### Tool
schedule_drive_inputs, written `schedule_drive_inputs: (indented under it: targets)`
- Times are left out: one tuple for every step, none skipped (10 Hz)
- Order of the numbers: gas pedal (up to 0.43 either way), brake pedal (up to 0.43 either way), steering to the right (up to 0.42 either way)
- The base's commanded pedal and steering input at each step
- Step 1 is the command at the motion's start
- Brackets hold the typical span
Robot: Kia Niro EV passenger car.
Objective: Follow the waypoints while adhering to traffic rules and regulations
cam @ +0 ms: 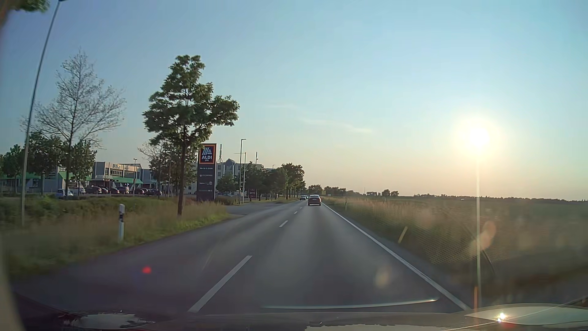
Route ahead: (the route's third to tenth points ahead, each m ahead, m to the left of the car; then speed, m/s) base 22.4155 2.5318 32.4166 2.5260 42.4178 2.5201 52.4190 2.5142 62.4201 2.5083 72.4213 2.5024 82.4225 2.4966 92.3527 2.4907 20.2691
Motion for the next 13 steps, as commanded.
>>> schedule_drive_inputs:
  targets:
    - [0.177,0.018,0.002]
    - [0.177,0.018,0.002]
    - [0.177,0.018,0.002]
    - [0.177,0.012,0.002]
    - [0.177,0.018,0.002]
    - [0.177,0.018,0.002]
    - [0.177,0.012,0.002]
    - [0.177,0.018,0.002]
    - [0.177,0.018,0.001]
    - [0.177,0.018,0.001]
    - [0.177,0.018,0.001]
    - [0.177,0.018,0.001]
    - [0.157,0.012,0.001]
